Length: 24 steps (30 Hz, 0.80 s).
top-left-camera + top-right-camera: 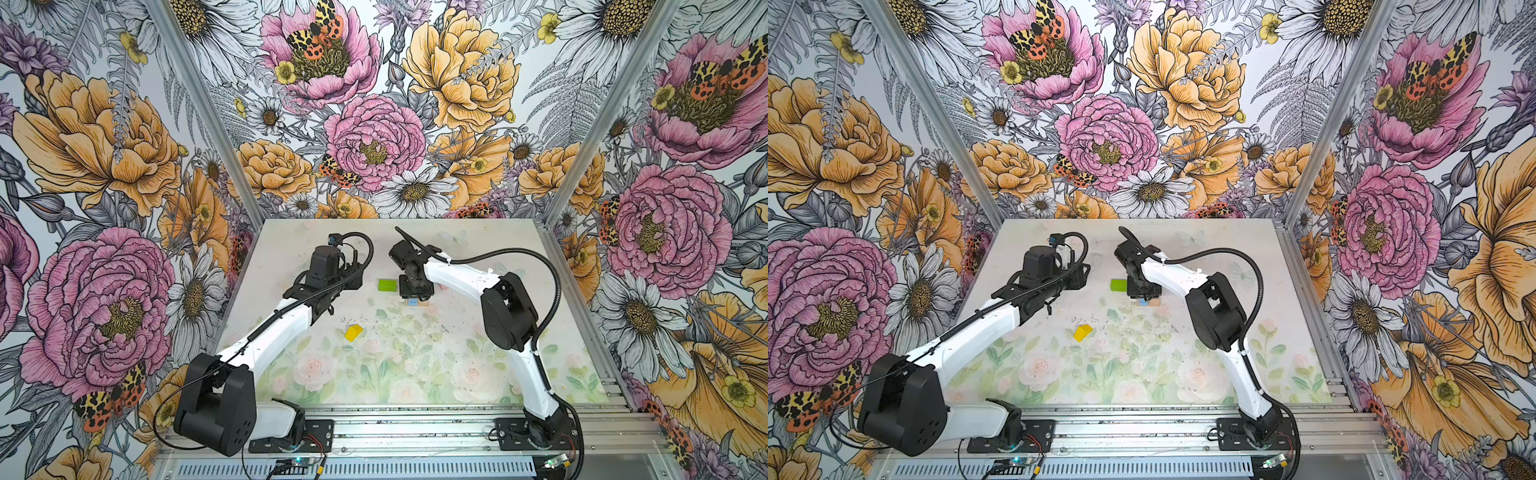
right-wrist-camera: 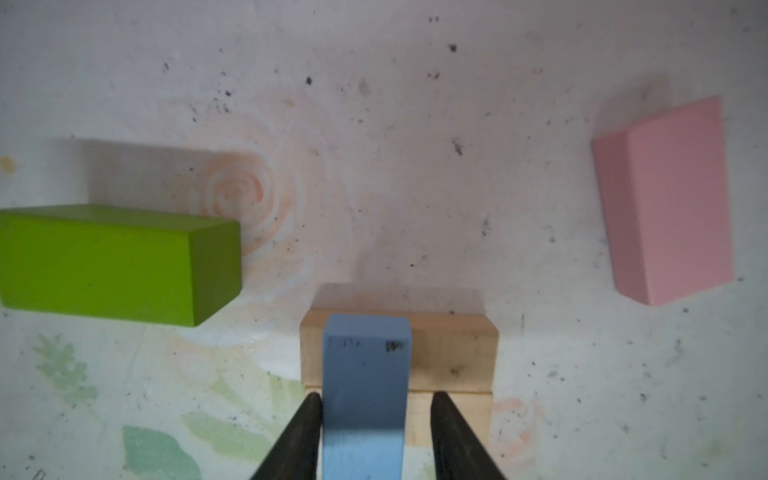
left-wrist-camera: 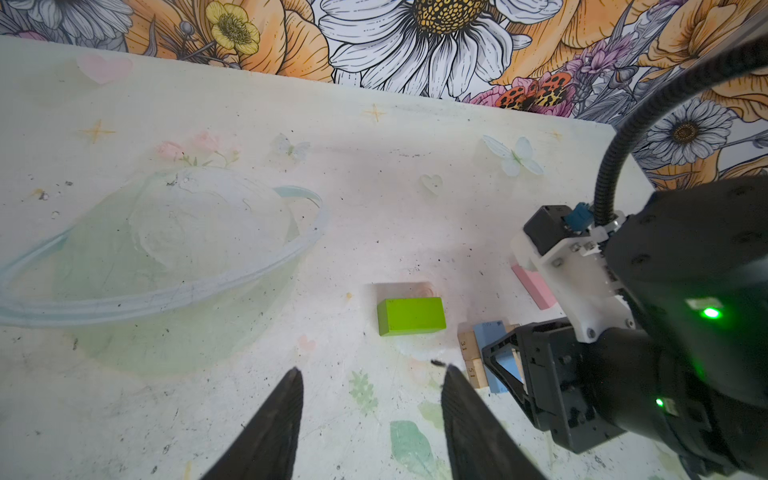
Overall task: Build the wood block tower
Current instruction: 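Raise the right gripper and move it over the pink block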
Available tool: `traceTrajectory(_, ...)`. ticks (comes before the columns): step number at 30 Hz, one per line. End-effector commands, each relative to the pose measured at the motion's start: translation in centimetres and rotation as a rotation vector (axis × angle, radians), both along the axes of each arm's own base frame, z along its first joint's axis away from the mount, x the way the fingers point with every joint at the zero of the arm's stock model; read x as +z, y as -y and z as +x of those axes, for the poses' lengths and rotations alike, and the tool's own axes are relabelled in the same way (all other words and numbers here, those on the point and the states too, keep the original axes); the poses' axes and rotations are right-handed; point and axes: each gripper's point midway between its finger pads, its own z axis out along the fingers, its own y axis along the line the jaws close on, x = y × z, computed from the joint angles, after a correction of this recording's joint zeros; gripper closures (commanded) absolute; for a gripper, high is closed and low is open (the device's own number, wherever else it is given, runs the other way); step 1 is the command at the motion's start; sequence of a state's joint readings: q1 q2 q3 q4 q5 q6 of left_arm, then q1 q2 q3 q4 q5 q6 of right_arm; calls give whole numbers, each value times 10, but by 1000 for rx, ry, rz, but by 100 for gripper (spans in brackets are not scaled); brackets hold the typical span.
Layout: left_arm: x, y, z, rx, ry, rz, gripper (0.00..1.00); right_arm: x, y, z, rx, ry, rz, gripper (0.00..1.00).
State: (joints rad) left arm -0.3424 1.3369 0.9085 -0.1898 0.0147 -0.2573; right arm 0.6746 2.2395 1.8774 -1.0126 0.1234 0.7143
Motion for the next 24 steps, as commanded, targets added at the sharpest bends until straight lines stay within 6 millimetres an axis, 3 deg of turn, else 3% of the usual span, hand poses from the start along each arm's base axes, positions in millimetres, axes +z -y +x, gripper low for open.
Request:
traceTrajectory(1,7,-7,0,17,30,14,45,54,8,9,-9,108,15,53)
traceTrajectory(6,7,-7,0,15,27,12,45,103,18,8,-1,194,58,52)
traceTrajectory(11,6,-3,0,4,22,-2,45,131,52,13,4,239,70,52)
traceTrajectory(15,3,2,0,-17,-3,-22,45,130,76,21,42,231,54,53)
traceTrajectory(20,-3,7,0,-27,-31,-45,46,107,110,34,21,199,24,55)
traceTrajectory(24,-5,12,3,-36,-49,-62,47,94,118,44,22,220,39,55)
